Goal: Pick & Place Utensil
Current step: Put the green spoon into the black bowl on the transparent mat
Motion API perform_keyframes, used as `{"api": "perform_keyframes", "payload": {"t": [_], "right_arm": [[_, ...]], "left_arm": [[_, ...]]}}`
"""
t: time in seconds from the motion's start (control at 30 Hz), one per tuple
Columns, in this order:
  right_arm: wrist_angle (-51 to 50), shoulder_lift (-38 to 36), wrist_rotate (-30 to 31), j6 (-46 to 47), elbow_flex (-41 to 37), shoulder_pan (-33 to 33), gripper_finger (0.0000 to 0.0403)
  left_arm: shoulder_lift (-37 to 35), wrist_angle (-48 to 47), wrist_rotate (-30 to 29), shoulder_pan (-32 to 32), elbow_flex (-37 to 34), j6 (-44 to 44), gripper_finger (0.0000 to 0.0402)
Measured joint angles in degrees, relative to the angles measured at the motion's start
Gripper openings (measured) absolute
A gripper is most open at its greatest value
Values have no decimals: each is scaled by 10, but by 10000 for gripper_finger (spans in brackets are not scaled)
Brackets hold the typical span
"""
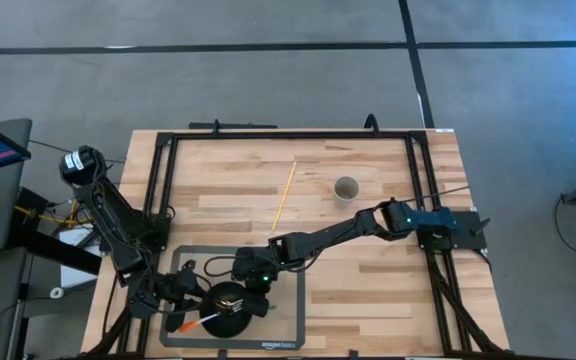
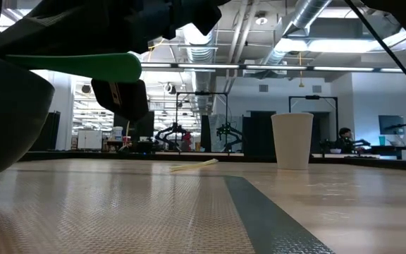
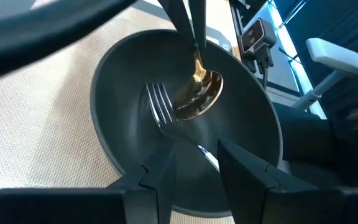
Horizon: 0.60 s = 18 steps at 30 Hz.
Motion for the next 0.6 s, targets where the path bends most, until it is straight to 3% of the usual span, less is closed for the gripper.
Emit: {"api": "perform_keyframes", "payload": {"t": [0.17, 0.4, 0.6], "right_arm": [[0, 0, -2, 0, 0, 0, 2], [6, -3, -5, 1, 0, 1, 2], [-1, -3, -4, 1, 0, 0, 2]], "left_arm": [[0, 1, 13, -6, -9, 17, 113], [-1, 5, 8, -26, -40, -19, 79], [0, 10, 4, -26, -40, 5, 54]]}}
